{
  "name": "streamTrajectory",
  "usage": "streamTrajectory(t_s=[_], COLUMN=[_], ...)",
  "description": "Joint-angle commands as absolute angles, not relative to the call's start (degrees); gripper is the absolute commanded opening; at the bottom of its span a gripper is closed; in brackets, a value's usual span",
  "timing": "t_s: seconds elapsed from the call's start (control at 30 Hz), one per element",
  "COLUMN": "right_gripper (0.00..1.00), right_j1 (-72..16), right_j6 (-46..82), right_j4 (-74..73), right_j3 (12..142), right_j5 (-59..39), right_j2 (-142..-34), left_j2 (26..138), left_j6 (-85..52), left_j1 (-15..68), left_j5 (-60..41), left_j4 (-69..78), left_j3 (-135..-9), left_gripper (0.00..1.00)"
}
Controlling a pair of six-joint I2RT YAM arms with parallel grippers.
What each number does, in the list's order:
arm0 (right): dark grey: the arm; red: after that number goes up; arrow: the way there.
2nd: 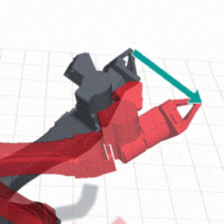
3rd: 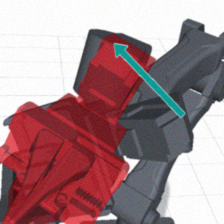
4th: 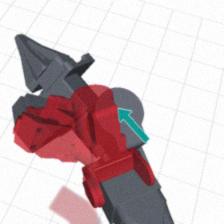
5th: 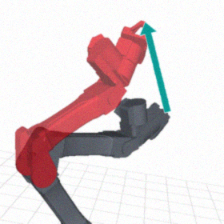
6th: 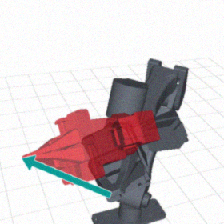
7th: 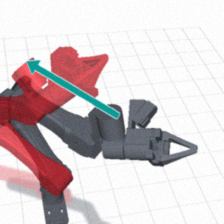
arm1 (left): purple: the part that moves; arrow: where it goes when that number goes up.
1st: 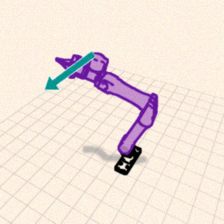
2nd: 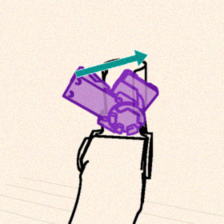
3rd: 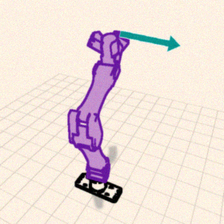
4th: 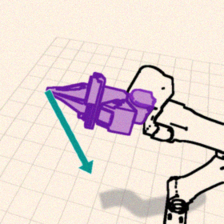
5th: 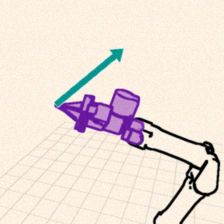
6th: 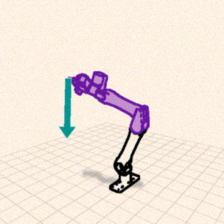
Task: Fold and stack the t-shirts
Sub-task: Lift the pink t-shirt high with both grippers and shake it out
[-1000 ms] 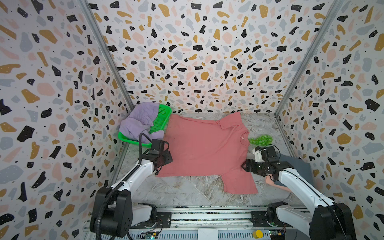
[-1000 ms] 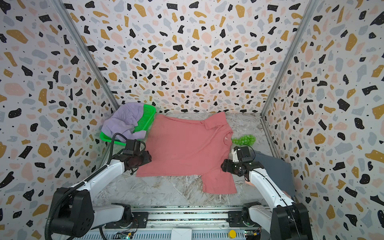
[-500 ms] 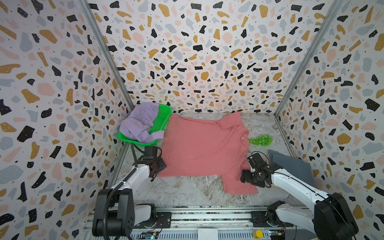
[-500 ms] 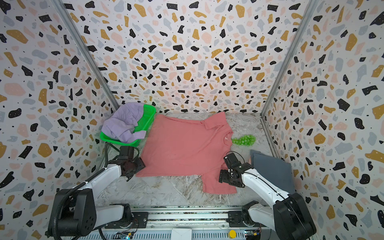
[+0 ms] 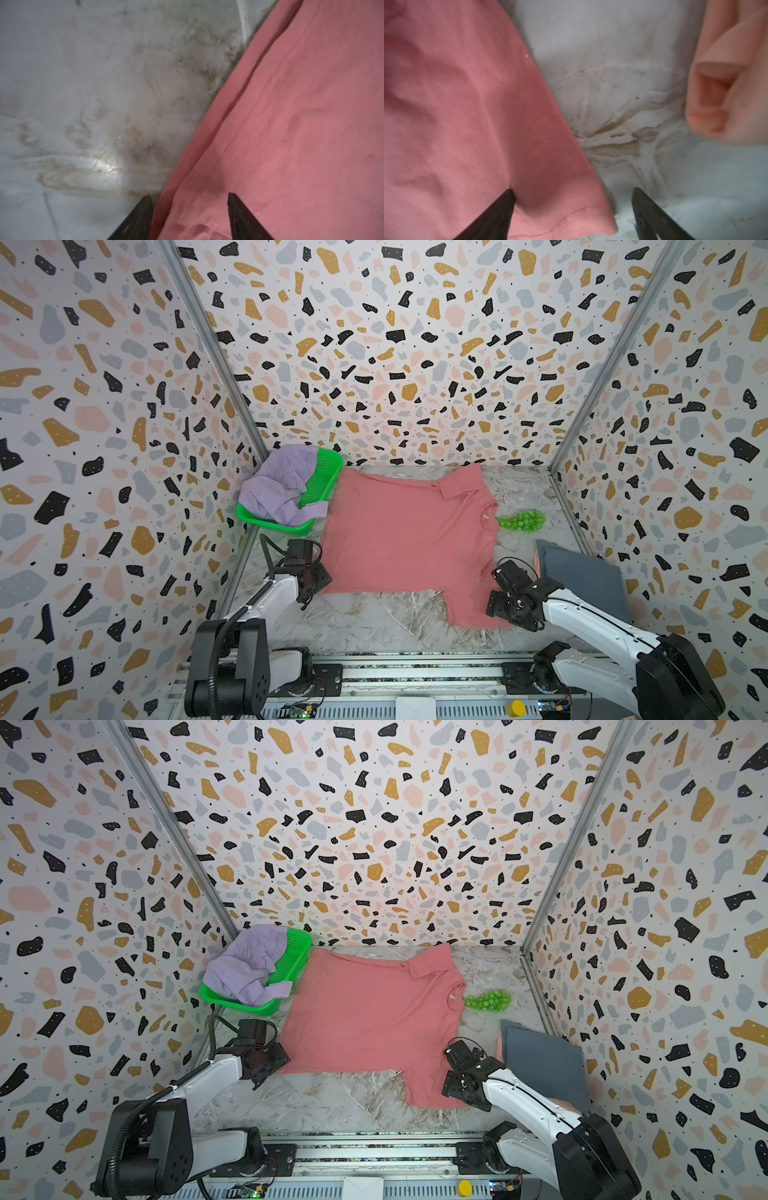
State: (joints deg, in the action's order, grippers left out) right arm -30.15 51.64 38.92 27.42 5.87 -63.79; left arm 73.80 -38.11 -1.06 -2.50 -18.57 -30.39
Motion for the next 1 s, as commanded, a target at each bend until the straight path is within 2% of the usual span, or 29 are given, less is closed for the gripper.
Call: streamTrajectory(t_s=[0.0,0.03,0.17,0.2,0.23,0.47,0.63,0.83,0.97], right_gripper=[0.59,0.45,0.04,0.0,0.0,0.0,0.0,0.0,0.0], right_j1=[-31.1,-31.2,-32.4,-32.4,-32.4,-29.7,-27.9,-27.9,-27.8], right_j6=[49.1,48.6,47.9,48.2,48.6,36.9,26.6,15.5,8.9], right_j4=[32.5,31.9,25.6,24.6,25.2,29.8,28.2,22.9,13.9], right_j3=[26.1,26.8,28.3,28.8,30.4,56.8,76.8,93.9,98.2], right_j5=[1.8,1.3,-3.0,-3.2,-2.1,13.0,18.1,17.3,14.5], right_j2=[-69.9,-71.1,-72.4,-71.7,-70.6,-58.0,-56.6,-58.3,-59.0], left_j2=[80.9,81.7,80.3,79.2,77.6,65.8,62.5,60.6,57.7], left_j6=[-37.9,-38.2,-39.9,-40.0,-40.1,-38.4,-35.5,-30.5,-34.9], left_j1=[-1.1,-1.1,-1.1,-1.1,-1.1,-1.1,-1.1,-1.1,-0.4], left_j5=[-7.7,-8.5,-10.9,-11.0,-11.0,-12.7,-21.3,-29.0,-29.6], left_j4=[-17.6,-16.8,-15.5,-15.9,-16.6,-22.6,-23.8,-25.2,-13.3], left_j3=[-28.4,-28.3,-28.4,-28.8,-29.5,-43.7,-56.9,-77.7,-82.1], left_gripper=[0.44,0.37,0.09,0.04,0.0,0.0,0.0,0.0,0.0])
